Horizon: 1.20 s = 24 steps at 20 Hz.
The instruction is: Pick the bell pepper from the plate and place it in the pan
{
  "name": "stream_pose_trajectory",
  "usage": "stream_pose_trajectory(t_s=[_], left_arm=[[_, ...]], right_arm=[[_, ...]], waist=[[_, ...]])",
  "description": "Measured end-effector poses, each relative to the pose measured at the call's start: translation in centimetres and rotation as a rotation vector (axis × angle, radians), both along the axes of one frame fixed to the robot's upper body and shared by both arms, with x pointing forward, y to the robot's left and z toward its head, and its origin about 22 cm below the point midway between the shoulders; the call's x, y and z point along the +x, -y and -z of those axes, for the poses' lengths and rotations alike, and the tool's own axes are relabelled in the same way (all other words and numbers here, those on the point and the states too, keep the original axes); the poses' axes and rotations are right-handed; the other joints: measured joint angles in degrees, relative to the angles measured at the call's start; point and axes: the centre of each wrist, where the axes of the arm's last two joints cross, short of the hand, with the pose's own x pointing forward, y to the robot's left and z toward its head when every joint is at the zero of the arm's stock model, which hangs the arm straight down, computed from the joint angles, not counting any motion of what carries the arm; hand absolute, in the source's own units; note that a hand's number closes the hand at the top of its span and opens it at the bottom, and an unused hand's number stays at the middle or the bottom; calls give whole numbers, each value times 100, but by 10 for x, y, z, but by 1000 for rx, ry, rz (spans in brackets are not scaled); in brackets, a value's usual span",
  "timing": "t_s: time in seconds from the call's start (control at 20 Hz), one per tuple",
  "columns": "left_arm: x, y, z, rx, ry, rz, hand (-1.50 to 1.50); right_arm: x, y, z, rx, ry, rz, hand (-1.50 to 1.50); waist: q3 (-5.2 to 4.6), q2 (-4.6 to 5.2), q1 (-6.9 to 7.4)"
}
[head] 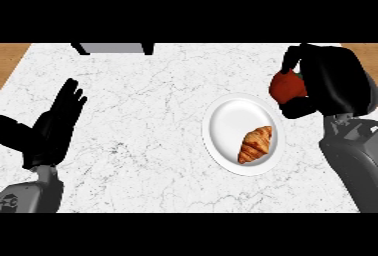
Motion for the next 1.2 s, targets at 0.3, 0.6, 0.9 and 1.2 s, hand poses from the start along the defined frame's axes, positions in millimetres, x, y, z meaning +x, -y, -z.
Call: stream_pose_trajectory(t_s=[0.3, 0.6, 0.9, 1.2], left_arm=[[0, -1, 0, 4, 1, 8, 0], [4, -1, -1, -1, 4, 15, 0], [6, 3, 2, -2, 9, 24, 0], [4, 8, 2, -6, 14, 35, 0]], right_arm=[[20, 52, -9, 68, 49, 92, 150], [43, 122, -5, 124, 87, 162, 150], [59, 188, 13, 184, 120, 204, 150], [64, 233, 44, 216, 104, 180, 150]], waist=[[3, 14, 18], [4, 33, 54], [8, 53, 103], [14, 84, 191]])
